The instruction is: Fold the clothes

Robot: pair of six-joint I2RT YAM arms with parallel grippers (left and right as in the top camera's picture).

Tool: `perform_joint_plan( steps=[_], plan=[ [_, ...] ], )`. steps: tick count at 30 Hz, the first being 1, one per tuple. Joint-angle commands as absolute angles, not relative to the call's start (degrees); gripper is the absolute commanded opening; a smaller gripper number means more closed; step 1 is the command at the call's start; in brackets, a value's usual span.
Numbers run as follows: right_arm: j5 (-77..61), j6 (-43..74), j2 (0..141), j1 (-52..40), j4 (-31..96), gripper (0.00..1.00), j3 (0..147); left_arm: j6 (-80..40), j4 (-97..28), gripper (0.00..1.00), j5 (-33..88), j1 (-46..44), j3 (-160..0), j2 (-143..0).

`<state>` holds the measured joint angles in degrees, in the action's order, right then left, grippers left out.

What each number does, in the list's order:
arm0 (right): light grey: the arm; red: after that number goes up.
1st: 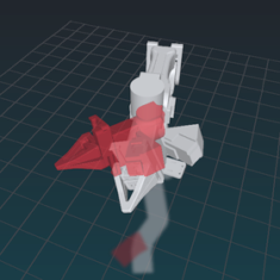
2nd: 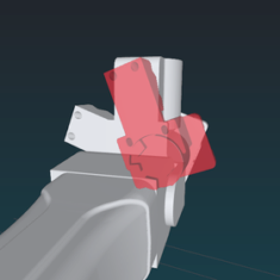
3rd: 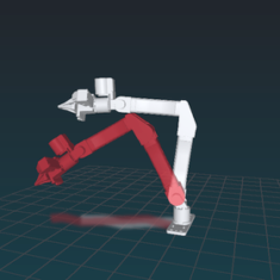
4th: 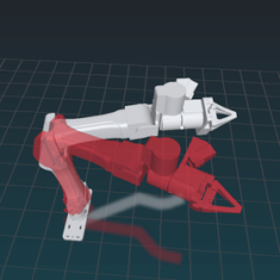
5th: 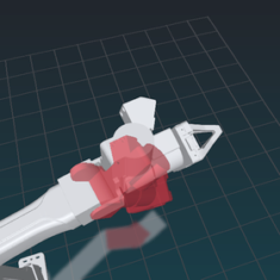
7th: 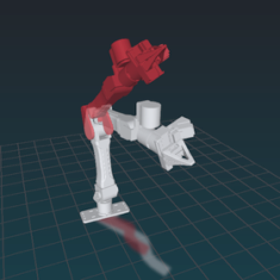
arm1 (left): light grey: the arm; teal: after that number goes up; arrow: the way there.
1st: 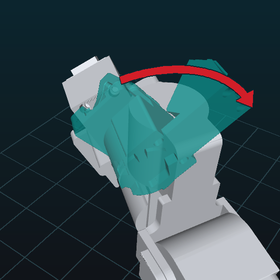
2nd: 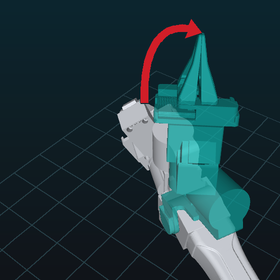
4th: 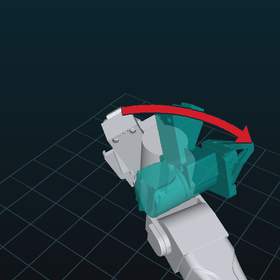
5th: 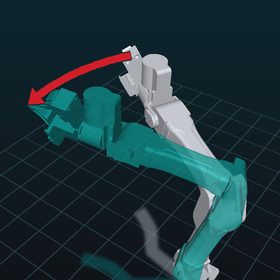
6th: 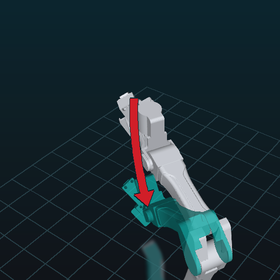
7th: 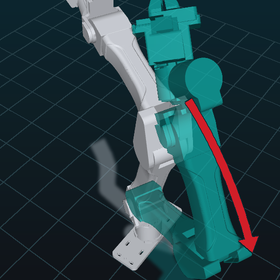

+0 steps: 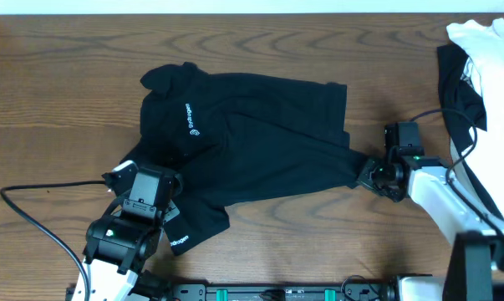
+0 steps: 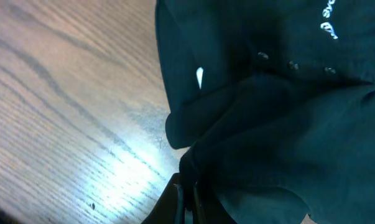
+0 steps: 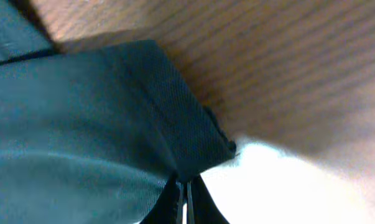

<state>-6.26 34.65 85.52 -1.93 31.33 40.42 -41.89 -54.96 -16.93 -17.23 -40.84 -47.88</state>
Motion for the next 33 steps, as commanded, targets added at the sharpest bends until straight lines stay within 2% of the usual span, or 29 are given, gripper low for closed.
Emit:
perform_joint_plan(
  steps=[1, 7, 14, 23, 33],
  plan=[
    [-5.8, 32.0, 78.2, -1.9, 33.6, 0.01, 44.5, -36.3, -54.8, 0.06, -18.7, -16.8, -43.2, -47.4],
    [-4.8, 31.2, 66.0, -1.9, 41.5, 0.01, 50.2, -33.0, -55.3, 0.06, -18.4, -16.8, -49.8, -46.5],
    [1.4, 26.3, 56.0, -1.9, 51.1, 0.01, 55.8, -29.1, -56.6, 0.06, -10.9, -16.8, -57.9, -46.5],
    [7.8, 20.6, 54.7, -1.9, 63.5, 0.01, 73.5, -21.0, -61.3, 0.06, -3.3, -16.8, -74.1, -46.5],
    [11.5, 19.6, 54.7, -1.9, 72.6, 0.01, 96.2, -18.0, -67.5, 0.06, -3.0, -16.8, -97.3, -46.5]
  ],
)
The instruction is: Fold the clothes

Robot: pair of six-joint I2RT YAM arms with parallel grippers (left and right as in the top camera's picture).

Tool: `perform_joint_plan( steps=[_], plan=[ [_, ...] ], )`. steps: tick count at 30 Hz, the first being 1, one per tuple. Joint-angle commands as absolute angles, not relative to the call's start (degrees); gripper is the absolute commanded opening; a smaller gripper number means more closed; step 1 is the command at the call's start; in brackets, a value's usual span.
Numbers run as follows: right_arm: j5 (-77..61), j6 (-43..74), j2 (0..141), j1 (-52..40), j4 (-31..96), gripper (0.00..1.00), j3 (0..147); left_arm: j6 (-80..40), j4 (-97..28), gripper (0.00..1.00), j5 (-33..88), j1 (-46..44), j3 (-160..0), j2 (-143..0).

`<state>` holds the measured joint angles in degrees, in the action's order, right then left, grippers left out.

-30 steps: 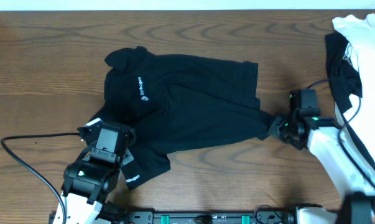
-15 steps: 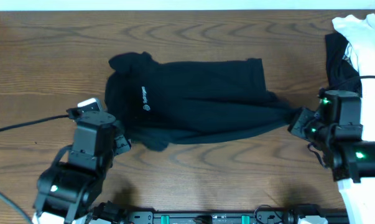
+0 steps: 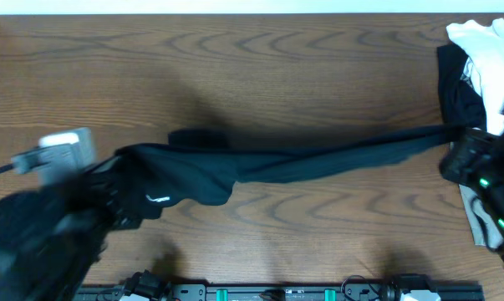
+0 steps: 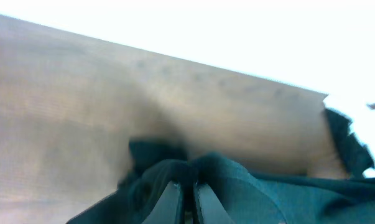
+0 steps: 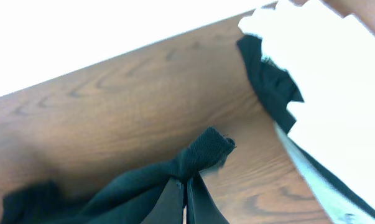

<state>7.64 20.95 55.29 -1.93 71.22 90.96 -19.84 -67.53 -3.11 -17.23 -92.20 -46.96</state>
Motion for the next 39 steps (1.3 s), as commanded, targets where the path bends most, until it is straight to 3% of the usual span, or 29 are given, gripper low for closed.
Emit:
perform_joint_plan(
  steps=[1, 13, 25, 33, 39],
  plan=[
    [12.3, 19.6, 54.7, -1.9, 73.5, 0.01, 98.2, -18.0, -67.4, 0.06, -3.0, -16.8, -99.0, -46.5],
    [18.0, 16.4, 58.0, -1.9, 76.3, 0.01, 107.8, -18.0, -63.7, 0.06, -9.7, -16.8, -104.5, -49.4],
    [14.0, 14.0, 79.7, -1.9, 78.0, 0.01, 107.8, -18.0, -64.6, 0.06, -9.6, -16.8, -104.5, -69.2],
    [10.9, 11.5, 98.2, -0.8, 64.5, 0.01, 108.4, -12.1, -48.1, 0.06, -9.5, -15.8, -106.0, -89.9],
    [8.8, 13.2, 102.2, 2.9, 60.0, 0.01, 119.6, -4.2, -47.6, 0.06, -9.5, -13.5, -124.0, -97.5]
  ],
)
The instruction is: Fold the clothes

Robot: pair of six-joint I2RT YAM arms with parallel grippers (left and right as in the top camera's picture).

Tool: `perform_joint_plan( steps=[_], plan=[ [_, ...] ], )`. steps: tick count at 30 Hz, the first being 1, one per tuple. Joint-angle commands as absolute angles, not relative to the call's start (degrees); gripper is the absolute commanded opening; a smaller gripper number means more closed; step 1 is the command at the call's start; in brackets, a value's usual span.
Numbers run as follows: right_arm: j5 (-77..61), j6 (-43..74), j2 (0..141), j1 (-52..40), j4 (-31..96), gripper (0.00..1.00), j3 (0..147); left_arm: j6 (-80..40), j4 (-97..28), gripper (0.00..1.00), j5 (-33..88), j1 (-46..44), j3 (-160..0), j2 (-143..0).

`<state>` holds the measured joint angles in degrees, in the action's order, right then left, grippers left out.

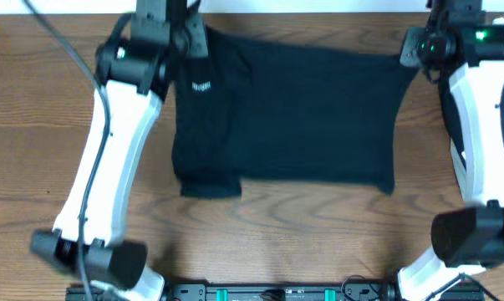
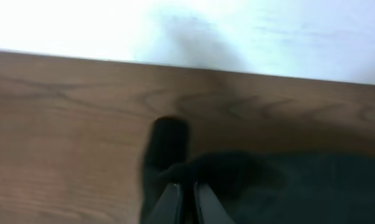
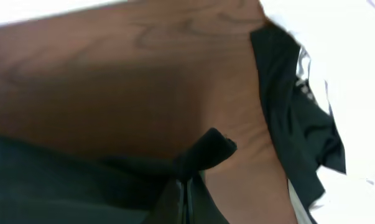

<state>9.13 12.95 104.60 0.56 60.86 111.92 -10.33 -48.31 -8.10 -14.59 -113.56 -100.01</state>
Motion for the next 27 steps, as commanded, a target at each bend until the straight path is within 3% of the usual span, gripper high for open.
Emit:
perform_joint_plan(
  steps=[1, 7, 12, 19, 27],
  plan=[
    [8.8, 13.2, 102.2, 3.7, 60.3, 0.01, 122.5, -3.3, -48.2, 0.06, -9.5, -13.2, -127.2, -97.8],
    [8.8, 13.0, 102.1, 7.9, 70.0, 0.01, 137.6, -2.2, -55.4, 0.06, -8.2, -12.2, -139.5, -97.0],
    [8.8, 11.9, 102.6, 8.2, 82.0, 0.01, 137.9, -2.8, -69.1, 0.06, 1.9, -12.2, -139.3, -97.1],
    [8.7, 11.0, 102.9, 8.2, 95.2, 0.01, 125.8, -2.8, -87.5, 0.06, 3.7, -12.2, -131.1, -100.9],
    [5.1, 7.6, 102.9, 8.2, 94.0, 0.01, 104.6, -2.9, -88.3, 0.06, 4.2, -12.2, -109.7, -102.8]
  ],
)
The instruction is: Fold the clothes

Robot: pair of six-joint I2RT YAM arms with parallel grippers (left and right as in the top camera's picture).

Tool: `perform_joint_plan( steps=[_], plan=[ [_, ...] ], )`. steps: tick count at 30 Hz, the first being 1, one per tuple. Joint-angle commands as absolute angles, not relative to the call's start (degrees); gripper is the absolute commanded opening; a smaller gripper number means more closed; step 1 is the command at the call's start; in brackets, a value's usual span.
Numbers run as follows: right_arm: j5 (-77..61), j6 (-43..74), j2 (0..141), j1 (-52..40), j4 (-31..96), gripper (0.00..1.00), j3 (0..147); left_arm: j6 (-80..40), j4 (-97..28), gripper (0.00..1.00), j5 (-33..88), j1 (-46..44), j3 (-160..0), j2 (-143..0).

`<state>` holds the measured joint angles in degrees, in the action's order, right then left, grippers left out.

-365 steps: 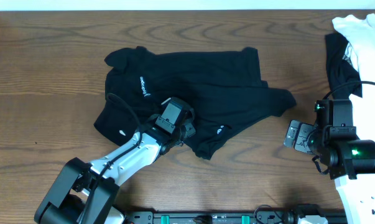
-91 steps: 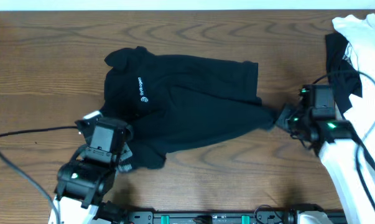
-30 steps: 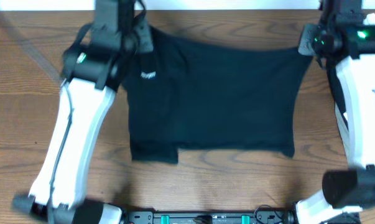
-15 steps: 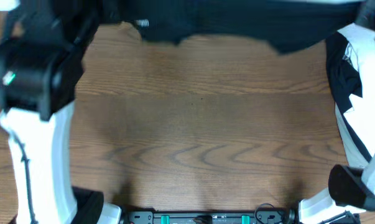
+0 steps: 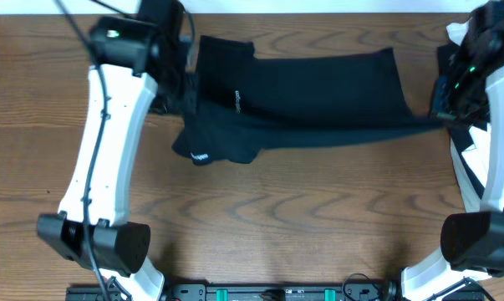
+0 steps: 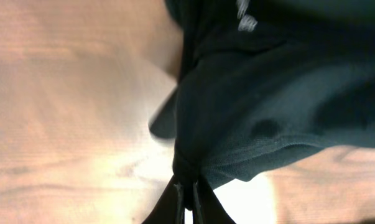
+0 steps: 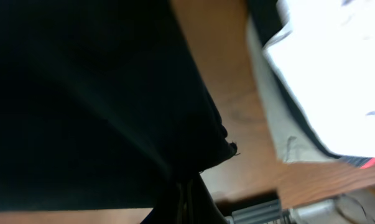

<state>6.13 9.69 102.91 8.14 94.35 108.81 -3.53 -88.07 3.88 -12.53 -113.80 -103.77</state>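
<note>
A black shirt [image 5: 318, 84] with small white lettering lies stretched across the far half of the wooden table [image 5: 277, 226]. My left gripper [image 5: 185, 104] is shut on its left end, where a sleeve [image 5: 203, 152] droops toward the front. In the left wrist view the jaws [image 6: 187, 190] pinch a bunched fold of the dark fabric [image 6: 268, 93]. My right gripper [image 5: 440, 115] is shut on the shirt's right end, which is drawn into a narrow strand. The right wrist view shows the closed jaws [image 7: 186, 193] under a wide sheet of black cloth [image 7: 81, 93].
A pile of white and black clothes [image 5: 477, 38] sits at the table's far right corner, close to my right arm; the white garment [image 7: 324, 62] fills the right wrist view's upper right. A black equipment rail [image 5: 277, 293] runs along the front edge.
Both grippers have come forward from the table's far edge, still shut on the shirt's ends. The held edge now lies as a strand in front of the spread body, and the sleeve hangs lower left.
The shirt first lay crumpled mid-table with a gripper shut on each end. Then it was pulled into a long strand between the arms. Later it was spread wide at the far edge. Now the held edge is nearer the front, over the shirt's body.
</note>
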Motion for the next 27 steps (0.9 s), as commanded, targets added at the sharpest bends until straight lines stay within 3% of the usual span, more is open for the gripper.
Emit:
perform_joint_plan(
  steps=[1, 11, 17, 27],
  plan=[
    [5.1, 7.6, 102.9, 8.2, 93.3, 0.01, 102.0, -3.4, -88.3, 0.06, 4.2, -12.2, -107.1, -102.8],
    [5.1, 7.4, 102.8, 8.3, 87.4, 0.01, 85.1, 2.7, -91.4, 0.06, 20.8, -13.0, -95.2, -101.9],
    [5.1, 7.4, 101.7, 8.2, 85.3, 0.01, 83.5, 3.2, -89.2, 0.06, 20.9, -13.8, -94.7, -100.0],
    [6.5, 7.7, 80.3, 8.4, 81.7, 0.01, 85.8, 3.2, -82.6, 0.06, 19.4, -13.6, -97.5, -83.7]
  ],
)
